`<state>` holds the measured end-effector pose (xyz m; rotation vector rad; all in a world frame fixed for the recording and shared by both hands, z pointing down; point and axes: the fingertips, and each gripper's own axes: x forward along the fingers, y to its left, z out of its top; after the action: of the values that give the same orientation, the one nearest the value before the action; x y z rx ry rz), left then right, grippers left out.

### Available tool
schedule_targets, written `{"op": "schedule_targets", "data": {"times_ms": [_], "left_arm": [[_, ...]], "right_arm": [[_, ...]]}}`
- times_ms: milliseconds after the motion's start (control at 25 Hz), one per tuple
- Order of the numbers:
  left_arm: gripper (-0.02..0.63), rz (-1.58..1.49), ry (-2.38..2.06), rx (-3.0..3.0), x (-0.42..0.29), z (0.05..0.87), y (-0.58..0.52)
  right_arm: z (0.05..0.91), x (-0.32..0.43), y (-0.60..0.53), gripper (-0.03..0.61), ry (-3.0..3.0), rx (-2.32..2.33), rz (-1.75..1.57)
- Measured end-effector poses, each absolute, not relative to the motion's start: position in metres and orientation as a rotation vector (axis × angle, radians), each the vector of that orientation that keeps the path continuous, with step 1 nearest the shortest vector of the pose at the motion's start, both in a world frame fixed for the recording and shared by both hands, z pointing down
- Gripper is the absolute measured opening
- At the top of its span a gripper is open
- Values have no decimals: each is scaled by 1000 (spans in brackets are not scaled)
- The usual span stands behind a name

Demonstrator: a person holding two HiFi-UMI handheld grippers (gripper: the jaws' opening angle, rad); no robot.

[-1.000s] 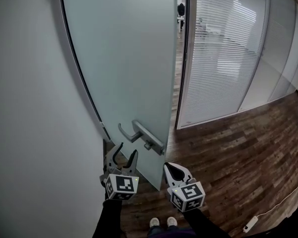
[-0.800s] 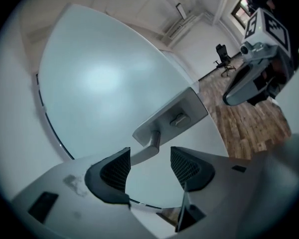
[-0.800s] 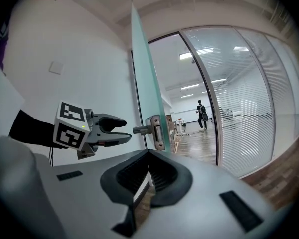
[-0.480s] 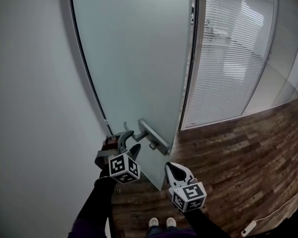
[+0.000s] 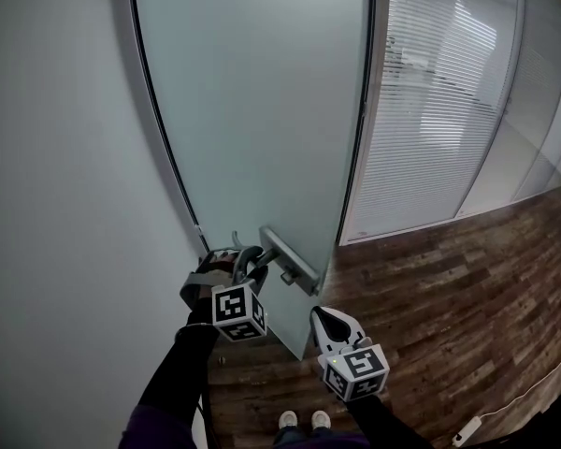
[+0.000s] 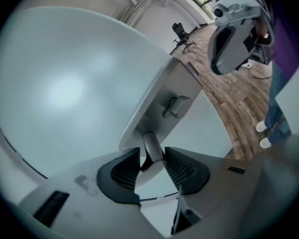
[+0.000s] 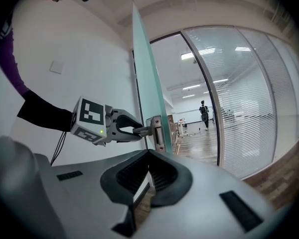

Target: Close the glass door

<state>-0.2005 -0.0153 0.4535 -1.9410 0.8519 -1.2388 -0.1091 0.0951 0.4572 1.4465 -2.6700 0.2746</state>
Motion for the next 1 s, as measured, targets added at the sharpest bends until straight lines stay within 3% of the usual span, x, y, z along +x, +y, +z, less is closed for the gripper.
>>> {"op": "schedule_targets", "data": {"times_ms": [40, 1000], "left_arm": [[150, -1240, 865, -1943, -200, 452, -16], [150, -1254, 944, -2049, -188, 452, -39]], "right_arm": [[456, -109, 95, -9, -2673, 1448, 272], [455, -110, 80, -9, -2619, 1552, 279]]}}
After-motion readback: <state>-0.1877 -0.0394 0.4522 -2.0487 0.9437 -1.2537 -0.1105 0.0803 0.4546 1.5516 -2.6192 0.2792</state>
